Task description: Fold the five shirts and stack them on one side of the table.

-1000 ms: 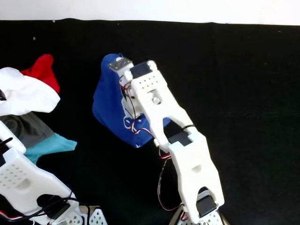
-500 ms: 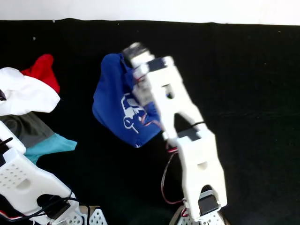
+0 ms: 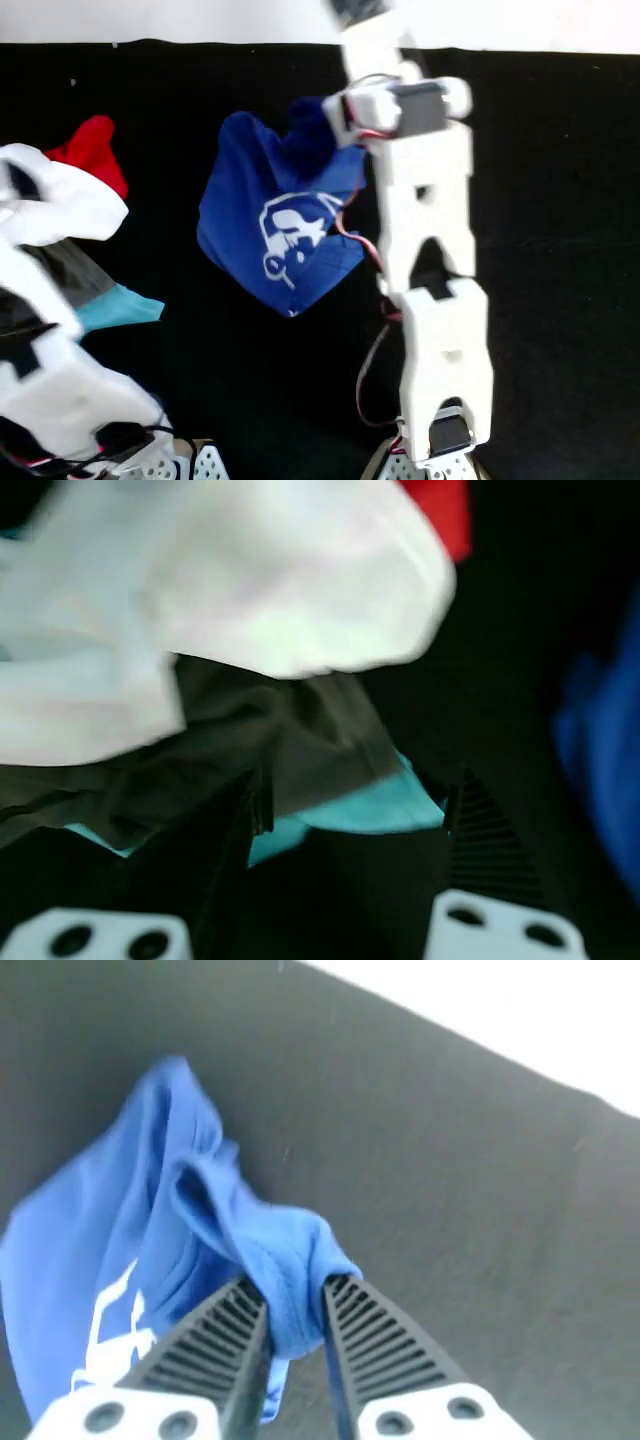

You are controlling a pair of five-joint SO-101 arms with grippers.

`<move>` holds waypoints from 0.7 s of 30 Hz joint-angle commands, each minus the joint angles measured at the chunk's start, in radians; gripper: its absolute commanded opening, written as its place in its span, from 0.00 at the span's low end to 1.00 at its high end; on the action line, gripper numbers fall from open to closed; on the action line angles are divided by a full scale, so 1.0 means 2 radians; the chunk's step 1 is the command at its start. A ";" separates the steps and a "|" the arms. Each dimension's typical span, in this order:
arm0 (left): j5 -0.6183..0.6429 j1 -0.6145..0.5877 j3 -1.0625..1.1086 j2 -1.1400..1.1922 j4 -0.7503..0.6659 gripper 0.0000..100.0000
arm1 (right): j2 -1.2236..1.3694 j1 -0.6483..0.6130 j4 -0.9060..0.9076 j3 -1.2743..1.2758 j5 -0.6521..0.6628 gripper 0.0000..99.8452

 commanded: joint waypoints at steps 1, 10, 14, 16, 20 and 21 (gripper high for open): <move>0.003 0.074 0.087 -0.050 0.000 0.28 | -0.102 0.012 0.006 -0.026 0.006 0.01; 0.005 0.262 0.195 -0.013 -0.058 0.28 | -0.141 0.145 0.004 -0.007 0.006 0.01; 0.049 0.350 0.194 0.013 -0.058 0.29 | -0.114 0.181 -0.010 0.020 0.006 0.01; 0.084 0.395 0.194 0.026 -0.061 0.31 | -0.102 0.193 -0.026 0.025 0.006 0.01; 0.120 0.471 0.195 0.071 -0.082 0.34 | -0.086 0.208 -0.047 0.027 0.006 0.01; 0.122 0.481 0.194 0.082 -0.092 0.34 | -0.082 0.212 -0.052 0.027 0.006 0.01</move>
